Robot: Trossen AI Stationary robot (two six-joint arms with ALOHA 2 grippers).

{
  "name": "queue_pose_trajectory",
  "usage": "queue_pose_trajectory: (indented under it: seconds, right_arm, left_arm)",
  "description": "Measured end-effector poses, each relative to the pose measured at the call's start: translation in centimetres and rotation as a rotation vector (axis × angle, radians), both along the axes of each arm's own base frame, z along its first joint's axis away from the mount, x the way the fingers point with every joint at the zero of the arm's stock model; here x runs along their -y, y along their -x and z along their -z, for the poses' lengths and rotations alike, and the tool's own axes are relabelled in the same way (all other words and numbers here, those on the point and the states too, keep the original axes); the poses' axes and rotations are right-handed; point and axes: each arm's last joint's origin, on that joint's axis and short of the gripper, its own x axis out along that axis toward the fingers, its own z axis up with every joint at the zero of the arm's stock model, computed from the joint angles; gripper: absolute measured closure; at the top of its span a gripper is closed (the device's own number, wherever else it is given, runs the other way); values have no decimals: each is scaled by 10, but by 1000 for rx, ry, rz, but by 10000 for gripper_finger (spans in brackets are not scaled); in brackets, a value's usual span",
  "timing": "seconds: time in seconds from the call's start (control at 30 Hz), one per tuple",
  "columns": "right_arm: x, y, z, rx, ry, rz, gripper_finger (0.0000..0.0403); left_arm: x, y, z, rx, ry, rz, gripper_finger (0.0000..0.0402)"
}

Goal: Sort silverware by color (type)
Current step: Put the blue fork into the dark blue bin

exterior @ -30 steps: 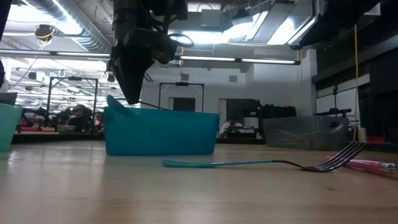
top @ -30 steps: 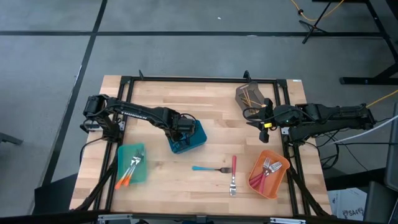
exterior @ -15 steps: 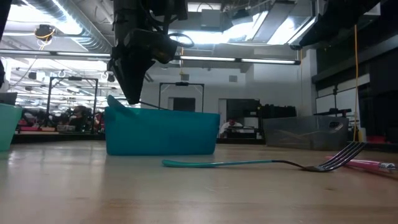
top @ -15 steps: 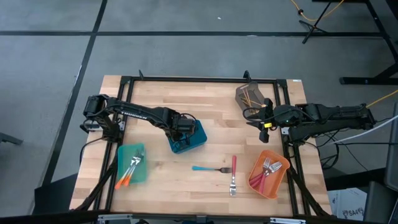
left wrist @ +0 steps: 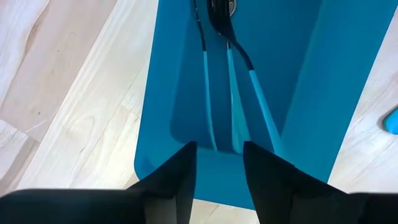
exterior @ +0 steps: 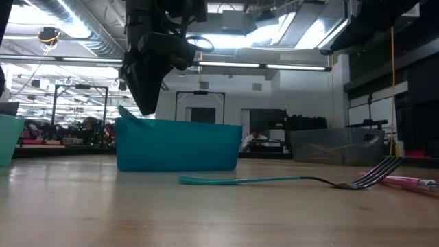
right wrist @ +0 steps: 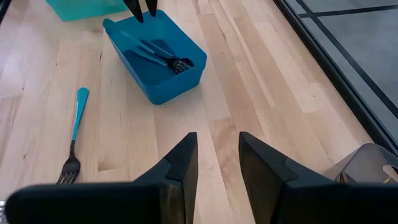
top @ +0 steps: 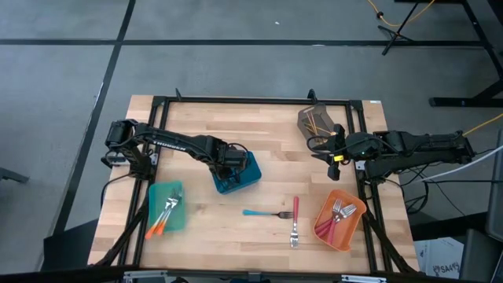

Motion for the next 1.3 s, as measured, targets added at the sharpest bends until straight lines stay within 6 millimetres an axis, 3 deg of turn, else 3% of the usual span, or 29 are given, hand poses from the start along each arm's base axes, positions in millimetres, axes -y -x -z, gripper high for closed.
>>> queue_pose_trajectory:
  seconds: [0.27,0.47,0.6,0.93,1.07,1.3]
  right_arm:
    - [0,0,0,0,0,0,299]
    - [0,0,0,0,0,0,299]
    - [0,0,0,0,0,0,299]
    - [0,0,0,0,0,0,299]
    - [0,0,0,0,0,0,299]
    - [0,0,0,0,0,0,299]
  left_arm:
    - [0,-3,-2,24,22,1,277]
    - [1,-13,-23,106,32,5,278]
    - [5,-27,-39,247,28,44,278]
    - [36,-59,-58,670,2,243,278]
    - [50,-59,-55,704,-31,264,278]
    - [75,-47,-26,673,-59,303,278]
